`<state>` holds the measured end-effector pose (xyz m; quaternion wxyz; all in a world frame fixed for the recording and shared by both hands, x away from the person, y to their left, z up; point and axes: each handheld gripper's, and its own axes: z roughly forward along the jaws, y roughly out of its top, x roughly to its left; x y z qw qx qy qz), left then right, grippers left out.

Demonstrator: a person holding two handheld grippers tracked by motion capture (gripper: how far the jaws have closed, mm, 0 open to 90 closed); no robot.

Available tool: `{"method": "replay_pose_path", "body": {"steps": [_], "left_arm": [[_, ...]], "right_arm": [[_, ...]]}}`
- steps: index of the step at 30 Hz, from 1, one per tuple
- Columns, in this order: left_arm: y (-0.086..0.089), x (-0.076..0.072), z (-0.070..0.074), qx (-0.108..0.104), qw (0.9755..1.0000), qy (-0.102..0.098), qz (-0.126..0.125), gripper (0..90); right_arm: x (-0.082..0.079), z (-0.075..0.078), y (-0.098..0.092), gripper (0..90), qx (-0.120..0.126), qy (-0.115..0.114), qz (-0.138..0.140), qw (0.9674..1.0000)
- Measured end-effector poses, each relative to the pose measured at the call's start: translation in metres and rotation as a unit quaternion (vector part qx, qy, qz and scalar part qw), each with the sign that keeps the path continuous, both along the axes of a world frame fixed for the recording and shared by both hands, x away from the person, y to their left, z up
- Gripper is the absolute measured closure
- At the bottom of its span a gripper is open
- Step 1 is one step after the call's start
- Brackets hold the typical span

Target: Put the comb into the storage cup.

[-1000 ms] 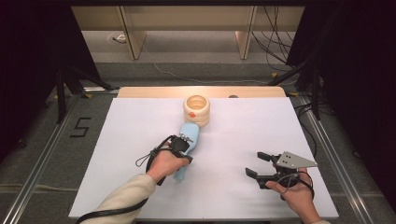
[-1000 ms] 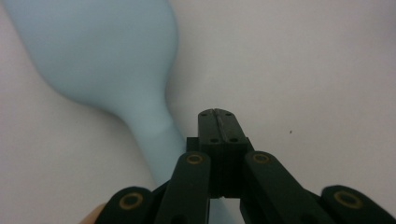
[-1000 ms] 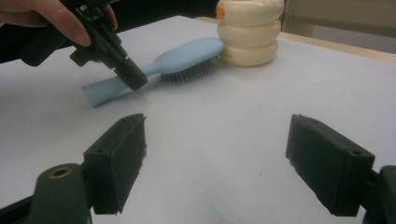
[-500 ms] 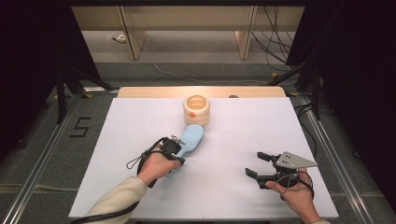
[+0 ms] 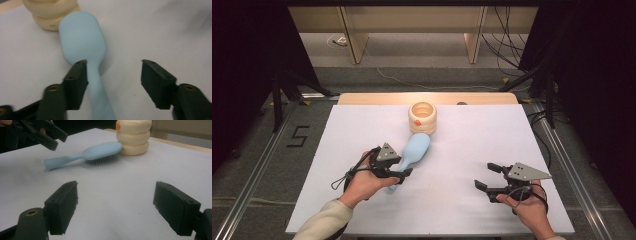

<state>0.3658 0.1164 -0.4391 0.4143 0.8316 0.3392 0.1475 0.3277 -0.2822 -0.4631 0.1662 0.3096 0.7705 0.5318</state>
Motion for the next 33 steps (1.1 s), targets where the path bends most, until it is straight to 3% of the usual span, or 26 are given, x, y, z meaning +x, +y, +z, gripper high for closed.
{"method": "replay_pose_path", "body": {"steps": [2, 4, 9, 11, 16, 24, 28, 33], "left_arm": [[0.006, -0.005, 0.003, -0.019, 0.9997, -0.012, 0.005, 20.9], [0.01, -0.008, 0.004, -0.034, 0.9993, -0.016, 0.008, 16.3], [0.025, -0.013, 0.005, -0.048, 0.9983, -0.024, 0.024, 2.8], [0.03, -0.014, 0.005, -0.051, 0.9979, -0.017, 0.036, 1.7], [0.04, -0.014, 0.006, -0.044, 0.9975, -0.024, 0.05, 0.0], [0.049, -0.013, 0.012, -0.043, 0.997, -0.048, 0.043, 0.0], [0.048, -0.008, 0.012, -0.02, 0.9981, -0.039, 0.043, 0.4], [0.042, 0.0, 0.01, 0.012, 0.999, -0.013, 0.041, 3.4]], "right_arm": [[0.0, 0.0, 0.0, 20.7, 0.002, 0.0, 0.0, 1.0], [0.0, 0.0, 0.0, 20.6, 0.002, -0.001, 0.0, 1.0], [0.0, 0.0, -0.001, 19.6, 0.003, -0.003, 0.0, 1.0], [0.0, 0.0, -0.001, 19.5, 0.003, -0.003, 0.0, 1.0], [0.0, 0.0, -0.001, 19.5, 0.003, -0.003, 0.0, 1.0], [0.0, 0.0, 0.0, 19.5, 0.003, -0.003, -0.001, 1.0], [0.0, 0.0, -0.001, 19.5, 0.002, -0.002, -0.002, 1.0], [0.0, 0.0, -0.001, 19.5, 0.002, -0.002, -0.002, 1.0]]}}
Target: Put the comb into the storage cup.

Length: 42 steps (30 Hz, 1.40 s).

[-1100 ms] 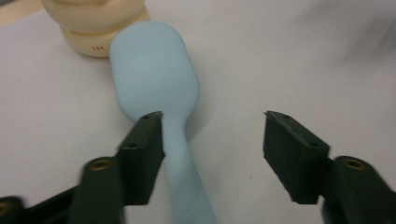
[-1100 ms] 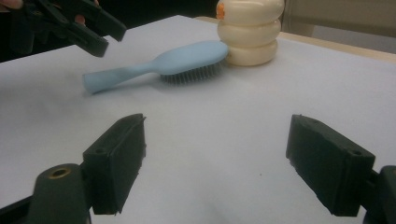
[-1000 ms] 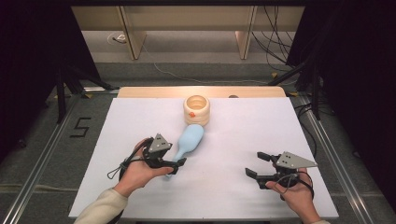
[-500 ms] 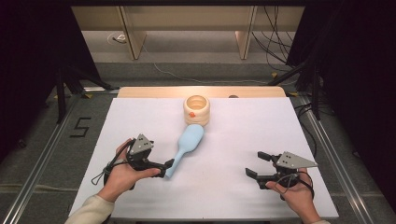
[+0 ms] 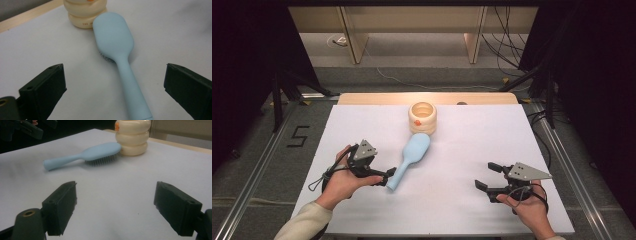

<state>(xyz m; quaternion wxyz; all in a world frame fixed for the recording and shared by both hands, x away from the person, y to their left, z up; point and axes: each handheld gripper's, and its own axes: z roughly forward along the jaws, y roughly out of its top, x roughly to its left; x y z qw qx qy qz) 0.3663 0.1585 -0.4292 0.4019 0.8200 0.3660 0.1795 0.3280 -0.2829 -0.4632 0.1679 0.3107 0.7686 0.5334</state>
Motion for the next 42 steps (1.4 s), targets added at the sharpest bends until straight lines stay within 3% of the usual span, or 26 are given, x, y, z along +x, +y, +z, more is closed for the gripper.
{"method": "replay_pose_path", "body": {"steps": [3, 6, 9, 12, 16, 21, 28, 31, 35, 38, 42], "left_arm": [[-0.004, 0.005, -0.001, 0.016, 0.9996, 0.024, 0.002, 4.8], [-0.009, 0.01, -0.002, 0.032, 0.9976, 0.06, -0.01, 5.3], [-0.016, 0.013, -0.001, 0.046, 0.9962, 0.072, -0.015, 5.8], [-0.022, 0.018, -0.001, 0.062, 0.9939, 0.089, -0.018, 7.8], [-0.031, 0.026, -0.004, 0.101, 0.9883, 0.112, -0.023, 14.3], [-0.041, 0.036, -0.006, 0.115, 0.9842, 0.133, -0.025, 15.2], [-0.053, 0.047, -0.008, 0.135, 0.9804, 0.142, -0.016, 16.0], [-0.056, 0.05, -0.01, 0.146, 0.9774, 0.152, -0.015, 17.1], [-0.06, 0.054, -0.015, 0.153, 0.9729, 0.173, -0.015, 17.7], [-0.063, 0.056, -0.018, 0.15, 0.9722, 0.18, -0.011, 20.3], [-0.066, 0.059, -0.023, 0.154, 0.9686, 0.195, -0.013, 21.5]], "right_arm": [[0.0, 0.0, 0.0, 19.6, -0.001, 0.001, -0.001, 1.0], [0.0, 0.0, -0.001, 19.6, -0.001, 0.0, -0.001, 1.0], [0.0, 0.0, 0.0, 19.6, 0.0, 0.0, -0.001, 1.0], [0.0, 0.0, 0.0, 19.6, -0.001, 0.001, -0.001, 1.0], [0.0, 0.0, 0.0, 19.6, 0.0, 0.001, -0.001, 1.0], [0.001, -0.001, -0.001, 19.6, -0.001, 0.003, 0.0, 1.0], [0.001, -0.001, 0.0, 19.5, -0.003, 0.003, 0.001, 1.0], [0.001, -0.001, 0.0, 19.5, -0.003, 0.004, 0.002, 1.0], [0.001, -0.001, 0.0, 19.5, -0.003, 0.004, 0.002, 1.0], [0.001, -0.001, 0.0, 19.5, -0.004, 0.004, 0.002, 1.0], [0.001, -0.001, 0.0, 19.4, -0.004, 0.005, 0.003, 1.0]]}}
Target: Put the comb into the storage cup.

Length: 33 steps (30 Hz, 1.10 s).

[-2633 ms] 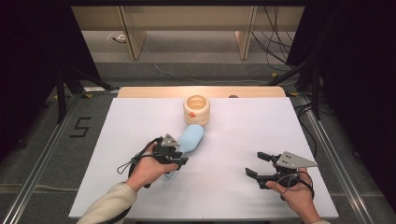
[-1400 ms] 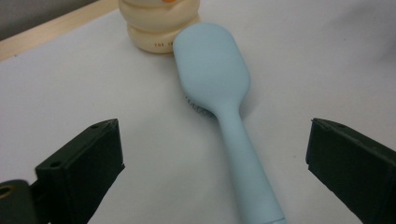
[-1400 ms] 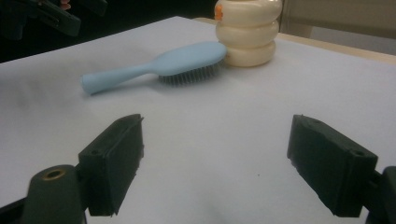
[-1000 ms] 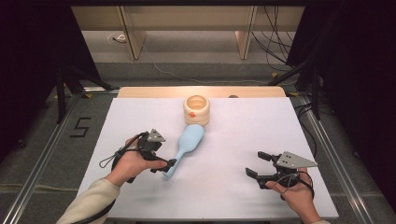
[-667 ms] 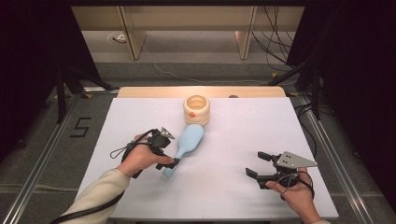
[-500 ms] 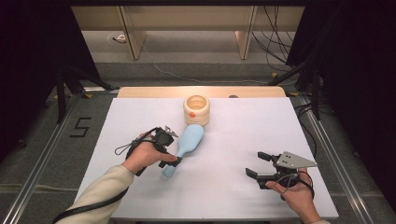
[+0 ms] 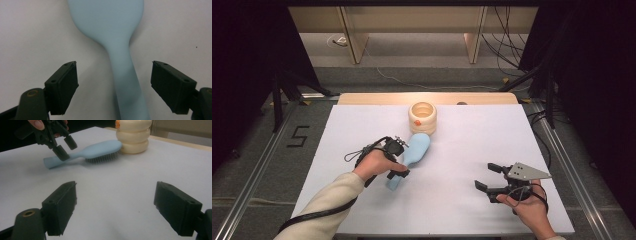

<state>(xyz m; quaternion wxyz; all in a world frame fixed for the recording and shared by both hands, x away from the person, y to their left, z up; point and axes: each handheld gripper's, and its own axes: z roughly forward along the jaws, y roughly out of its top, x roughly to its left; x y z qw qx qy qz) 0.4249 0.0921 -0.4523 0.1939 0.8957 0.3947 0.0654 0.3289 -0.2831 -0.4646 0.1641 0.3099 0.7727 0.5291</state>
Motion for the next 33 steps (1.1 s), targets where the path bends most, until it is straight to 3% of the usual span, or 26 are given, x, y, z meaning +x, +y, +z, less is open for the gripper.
{"method": "replay_pose_path", "body": {"steps": [6, 11, 33], "left_arm": [[-0.004, 0.005, -0.005, 0.014, 0.9998, 0.012, 0.006, 25.1], [-0.009, 0.008, -0.007, 0.02, 0.9988, 0.035, 0.026, 27.3], [-0.02, 0.02, -0.012, 0.036, 0.9969, 0.049, 0.05, 42.6]], "right_arm": [[0.0, 0.0, 0.0, 19.4, 0.0, 0.001, 0.001, 1.0], [0.0, 0.0, 0.0, 19.3, -0.001, 0.003, 0.001, 1.0], [0.0, -0.001, 0.0, 19.3, -0.002, 0.003, 0.001, 1.0]]}}
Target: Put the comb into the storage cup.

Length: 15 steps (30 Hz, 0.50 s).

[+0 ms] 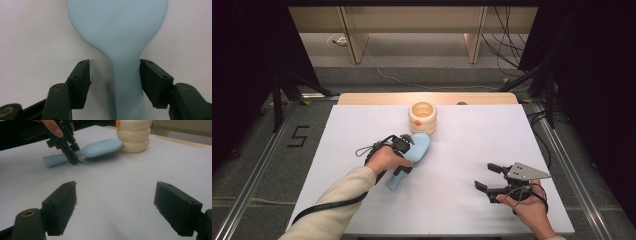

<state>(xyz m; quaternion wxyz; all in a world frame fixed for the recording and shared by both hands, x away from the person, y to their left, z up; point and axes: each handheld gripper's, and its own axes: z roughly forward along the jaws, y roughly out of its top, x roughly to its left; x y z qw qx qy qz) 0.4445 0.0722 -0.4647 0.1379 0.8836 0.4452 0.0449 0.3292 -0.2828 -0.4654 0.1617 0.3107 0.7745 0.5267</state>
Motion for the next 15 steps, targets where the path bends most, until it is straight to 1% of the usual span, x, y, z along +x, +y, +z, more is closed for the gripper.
{"method": "replay_pose_path", "body": {"steps": [5, 15], "left_arm": [[-0.0023, 0.0017, -0.0006, 0.0, 1.0, 0.001, -0.001, 44.3], [-0.0059, 0.0061, 0.0004, 0.012, 0.9999, 0.008, -0.003, 48.9]], "right_arm": [[0.0, -0.0001, -0.0001, 19.3, 0.0, 0.0, 0.0, 1.0], [0.0003, -0.0003, -0.0004, 19.3, -0.002, 0.0, 0.001, 1.0]]}}
